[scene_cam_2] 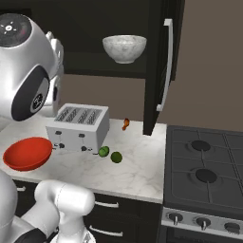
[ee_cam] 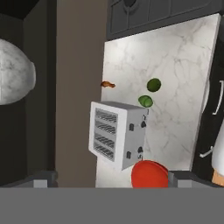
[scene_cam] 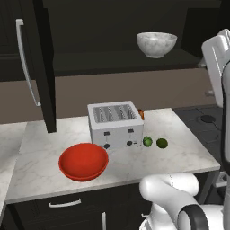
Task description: Pick both bowls and place them on the counter. Then place the lime in one bowl and place the avocado in the other bowl.
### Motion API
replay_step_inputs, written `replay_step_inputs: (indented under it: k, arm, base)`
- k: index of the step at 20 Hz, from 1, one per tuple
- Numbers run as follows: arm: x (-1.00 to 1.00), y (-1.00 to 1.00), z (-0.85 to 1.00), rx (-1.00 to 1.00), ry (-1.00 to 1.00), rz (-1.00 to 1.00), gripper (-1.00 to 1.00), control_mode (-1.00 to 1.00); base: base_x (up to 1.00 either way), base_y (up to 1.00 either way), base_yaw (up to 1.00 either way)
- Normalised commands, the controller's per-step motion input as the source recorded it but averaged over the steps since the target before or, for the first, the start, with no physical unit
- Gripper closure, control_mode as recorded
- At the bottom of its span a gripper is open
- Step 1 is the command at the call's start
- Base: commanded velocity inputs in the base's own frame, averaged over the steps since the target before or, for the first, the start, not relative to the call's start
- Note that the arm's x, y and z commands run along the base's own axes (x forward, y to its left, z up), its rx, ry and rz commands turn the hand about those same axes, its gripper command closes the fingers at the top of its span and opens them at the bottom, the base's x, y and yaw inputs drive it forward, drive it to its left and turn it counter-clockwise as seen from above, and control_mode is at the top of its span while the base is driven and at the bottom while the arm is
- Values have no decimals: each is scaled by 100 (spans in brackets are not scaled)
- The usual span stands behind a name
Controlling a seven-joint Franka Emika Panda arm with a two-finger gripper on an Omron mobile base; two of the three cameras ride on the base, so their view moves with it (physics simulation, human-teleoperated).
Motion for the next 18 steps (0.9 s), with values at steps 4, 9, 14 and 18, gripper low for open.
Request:
replay_step_inputs:
  k: [4, 9, 14, 18]
  arm:
    - [32, -26, 5, -2, -2, -7, -100, -100]
    - [49, -24, 16, 0, 5, -6, -100, -100]
    - [50, -10, 8, 0, 2, 0, -100, -100]
    - [46, 0, 0, 0, -1, 7, -100, -100]
  base:
    - [0, 0, 0]
    - [0, 0, 0]
    - [0, 0, 0]
    - [0, 0, 0]
